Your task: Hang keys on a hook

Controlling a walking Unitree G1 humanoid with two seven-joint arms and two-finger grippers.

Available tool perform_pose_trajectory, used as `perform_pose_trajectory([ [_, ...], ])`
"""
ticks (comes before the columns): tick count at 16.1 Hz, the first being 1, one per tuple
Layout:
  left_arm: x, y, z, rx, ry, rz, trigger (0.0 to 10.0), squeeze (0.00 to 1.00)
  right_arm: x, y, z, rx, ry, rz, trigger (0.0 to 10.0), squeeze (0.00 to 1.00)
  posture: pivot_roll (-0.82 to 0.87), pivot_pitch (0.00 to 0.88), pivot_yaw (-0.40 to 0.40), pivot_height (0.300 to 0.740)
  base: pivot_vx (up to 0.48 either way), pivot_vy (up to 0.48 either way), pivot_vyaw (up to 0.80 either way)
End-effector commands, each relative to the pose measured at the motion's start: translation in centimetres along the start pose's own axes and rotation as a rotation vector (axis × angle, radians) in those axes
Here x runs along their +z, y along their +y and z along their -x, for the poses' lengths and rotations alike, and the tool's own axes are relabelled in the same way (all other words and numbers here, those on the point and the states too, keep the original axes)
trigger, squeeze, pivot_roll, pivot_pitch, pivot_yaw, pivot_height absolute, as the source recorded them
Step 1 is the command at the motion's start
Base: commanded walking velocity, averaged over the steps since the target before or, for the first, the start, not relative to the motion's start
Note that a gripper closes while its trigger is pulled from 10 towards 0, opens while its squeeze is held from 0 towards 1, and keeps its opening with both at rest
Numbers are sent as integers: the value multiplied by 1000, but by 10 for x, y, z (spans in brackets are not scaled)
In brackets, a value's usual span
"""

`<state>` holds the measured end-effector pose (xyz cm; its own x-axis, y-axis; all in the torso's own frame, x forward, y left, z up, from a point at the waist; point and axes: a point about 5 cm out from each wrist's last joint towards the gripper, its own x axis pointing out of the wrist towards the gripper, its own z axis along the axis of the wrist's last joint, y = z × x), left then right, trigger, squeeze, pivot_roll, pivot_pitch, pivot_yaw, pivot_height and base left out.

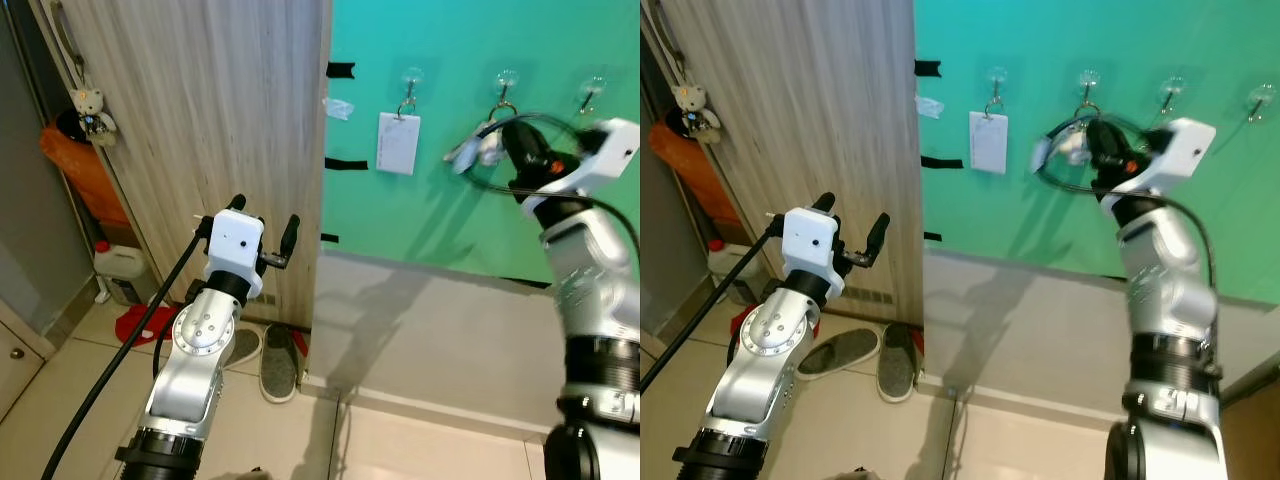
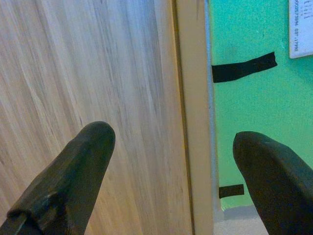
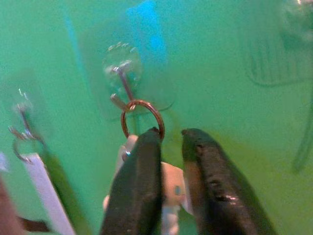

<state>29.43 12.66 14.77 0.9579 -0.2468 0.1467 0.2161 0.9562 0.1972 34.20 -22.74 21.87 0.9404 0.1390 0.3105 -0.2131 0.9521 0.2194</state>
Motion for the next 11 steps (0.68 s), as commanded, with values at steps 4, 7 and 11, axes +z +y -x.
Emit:
perform_pose_trajectory([
  [4,3,-3,-5,-17,-15,-15,10000,0,-4,-5,13,-116,-35,232,10000,1000,18,0,-2,740,0,0,0],
  [7,-4,-2,-2,-8,22,-57,10000,0,-38,8,50,-194,26,341,10000,1000,16,0,-11,740,0,0,0],
  [11,-6,-5,-1,-22,29,-53,10000,0,-72,27,71,-182,121,267,10000,1000,16,0,-11,740,0,0,0],
])
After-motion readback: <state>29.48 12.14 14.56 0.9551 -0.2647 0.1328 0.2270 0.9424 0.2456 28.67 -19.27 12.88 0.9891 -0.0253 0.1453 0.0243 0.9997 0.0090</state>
